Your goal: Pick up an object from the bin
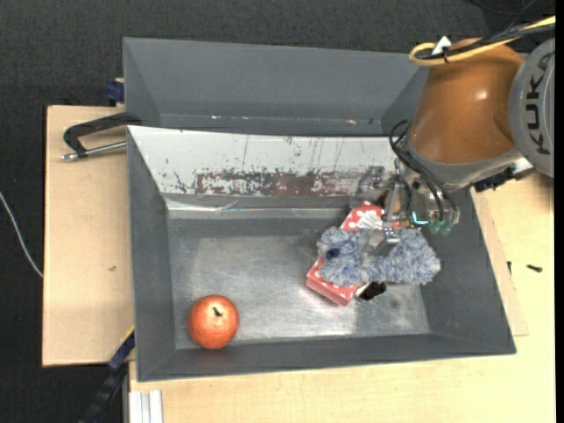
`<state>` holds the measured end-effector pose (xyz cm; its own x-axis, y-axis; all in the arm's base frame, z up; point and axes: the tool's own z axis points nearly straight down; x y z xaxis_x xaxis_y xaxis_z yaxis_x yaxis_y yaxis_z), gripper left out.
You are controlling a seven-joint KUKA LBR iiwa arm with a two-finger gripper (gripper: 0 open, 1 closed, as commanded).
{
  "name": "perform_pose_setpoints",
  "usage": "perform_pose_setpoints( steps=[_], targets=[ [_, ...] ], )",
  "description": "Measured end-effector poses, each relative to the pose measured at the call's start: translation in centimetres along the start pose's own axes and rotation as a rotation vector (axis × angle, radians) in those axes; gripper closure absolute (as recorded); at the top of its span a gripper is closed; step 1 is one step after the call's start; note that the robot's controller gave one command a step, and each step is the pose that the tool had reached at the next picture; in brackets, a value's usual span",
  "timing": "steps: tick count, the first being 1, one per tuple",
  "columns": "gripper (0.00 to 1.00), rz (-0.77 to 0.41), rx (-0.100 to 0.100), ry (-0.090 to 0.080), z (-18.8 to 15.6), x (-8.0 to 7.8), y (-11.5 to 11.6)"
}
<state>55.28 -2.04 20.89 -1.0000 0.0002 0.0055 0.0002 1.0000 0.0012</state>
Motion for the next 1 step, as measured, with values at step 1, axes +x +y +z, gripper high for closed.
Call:
perform_pose_setpoints(
  steps=[1],
  targets=[
    [0.00, -0.001, 0.001, -0.008, -0.46, -0.16, 0.00]
  ],
)
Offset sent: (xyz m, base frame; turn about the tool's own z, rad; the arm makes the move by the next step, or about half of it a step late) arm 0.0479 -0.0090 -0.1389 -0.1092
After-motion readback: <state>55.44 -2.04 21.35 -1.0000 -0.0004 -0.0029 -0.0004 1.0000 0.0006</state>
